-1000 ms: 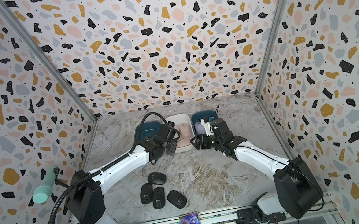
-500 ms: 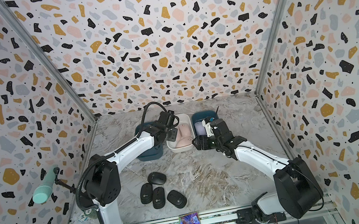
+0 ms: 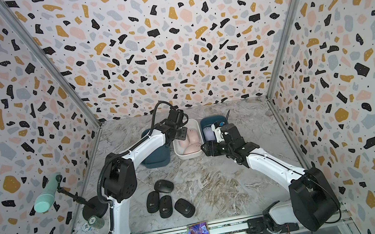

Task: Place the mice by color into the storage box
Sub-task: Place the mouse in the storage box.

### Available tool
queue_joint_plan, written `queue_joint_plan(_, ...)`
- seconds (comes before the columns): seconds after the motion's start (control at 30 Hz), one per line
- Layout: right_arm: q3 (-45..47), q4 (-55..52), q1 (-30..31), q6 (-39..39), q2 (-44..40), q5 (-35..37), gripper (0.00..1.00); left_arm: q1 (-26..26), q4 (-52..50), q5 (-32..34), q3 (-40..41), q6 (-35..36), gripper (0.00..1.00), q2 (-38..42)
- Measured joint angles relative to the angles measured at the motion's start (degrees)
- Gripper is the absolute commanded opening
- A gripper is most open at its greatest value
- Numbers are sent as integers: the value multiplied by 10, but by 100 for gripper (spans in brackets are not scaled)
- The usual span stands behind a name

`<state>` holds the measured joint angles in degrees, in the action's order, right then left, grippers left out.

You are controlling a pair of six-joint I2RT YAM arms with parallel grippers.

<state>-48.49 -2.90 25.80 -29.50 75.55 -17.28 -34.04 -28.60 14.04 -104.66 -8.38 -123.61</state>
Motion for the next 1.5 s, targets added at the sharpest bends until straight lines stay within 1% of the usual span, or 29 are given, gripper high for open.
queue_joint_plan(0.43,7,3,-5,0,0,0,80,12,-27,-26,-51,0,56,-60)
queue_joint_plan(0.7,7,3,-11,0,0,0,80,13,-33,-42,-58,-2,57,-82)
queue_joint_plan(0.77,7,3,-11,0,0,0,80,13,-33,-43,-58,-3,61,-82)
queue_joint_plan(0.9,7,3,-12,0,0,0,80,13,-33,-46,-58,-5,74,-82)
queue_joint_plan(1.13,7,3,-12,0,0,0,80,13,-25,-45,-57,-13,75,-82)
queue_joint_plan(1.27,7,3,-12,0,0,0,80,13,-14,-44,-43,-19,75,-63)
queue_joint_plan(1.5,7,3,-12,0,-3,0,80,13,21,-41,4,-34,75,34)
